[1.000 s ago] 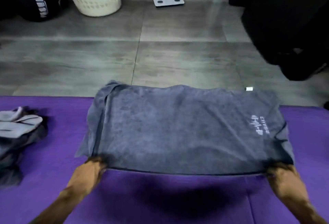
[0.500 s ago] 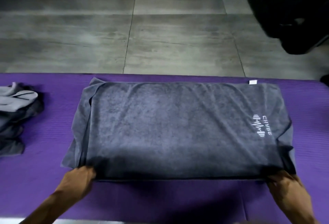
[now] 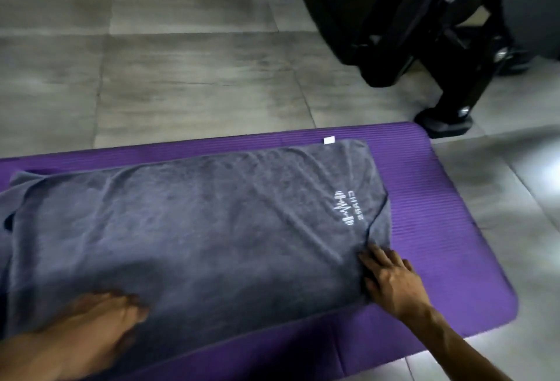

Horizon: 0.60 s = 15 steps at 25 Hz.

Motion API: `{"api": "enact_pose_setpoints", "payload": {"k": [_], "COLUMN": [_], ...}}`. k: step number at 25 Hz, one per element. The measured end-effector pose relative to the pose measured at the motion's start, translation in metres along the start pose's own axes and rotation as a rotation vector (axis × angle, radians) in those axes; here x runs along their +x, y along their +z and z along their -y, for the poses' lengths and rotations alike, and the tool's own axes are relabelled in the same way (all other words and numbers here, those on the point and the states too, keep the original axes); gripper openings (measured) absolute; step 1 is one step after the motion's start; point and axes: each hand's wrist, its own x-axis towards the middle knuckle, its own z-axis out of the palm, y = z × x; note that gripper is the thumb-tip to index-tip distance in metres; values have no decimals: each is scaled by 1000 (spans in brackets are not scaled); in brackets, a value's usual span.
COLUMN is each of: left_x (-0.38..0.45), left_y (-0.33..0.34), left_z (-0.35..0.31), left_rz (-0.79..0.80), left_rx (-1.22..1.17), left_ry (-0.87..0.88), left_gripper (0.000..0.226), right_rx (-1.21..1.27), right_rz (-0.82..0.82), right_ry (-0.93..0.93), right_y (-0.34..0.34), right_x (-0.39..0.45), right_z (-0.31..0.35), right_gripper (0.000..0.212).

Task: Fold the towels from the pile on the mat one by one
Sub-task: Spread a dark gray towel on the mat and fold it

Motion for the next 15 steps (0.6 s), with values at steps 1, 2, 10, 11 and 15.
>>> {"api": "enact_pose_setpoints", "payload": {"k": [1,2,10,11,15], "left_x": [12,27,96,100,135], "left_y": [-30,-56,11,11,-20], "left_z": [-29,-59,-213,-228,-212], "left_rz": [-36,-102,169,182,122], "left_rx": [20,62,-13,-37,-471], "left_ry": [98,222,250,322,-50], "left_gripper": [36,38,51,35,60], "right_rx": [-21,4,162,189,310], "right_rz": [25,68,-149,-115,-202], "right_ry": [48,163,59,120,390], "right_y": [4,5,47,50,33], "right_x": [-3,-9,-22,-26,-10], "right_z": [-6,-13,0,-6,-15], "right_gripper": [54,53,52,56,67]}}
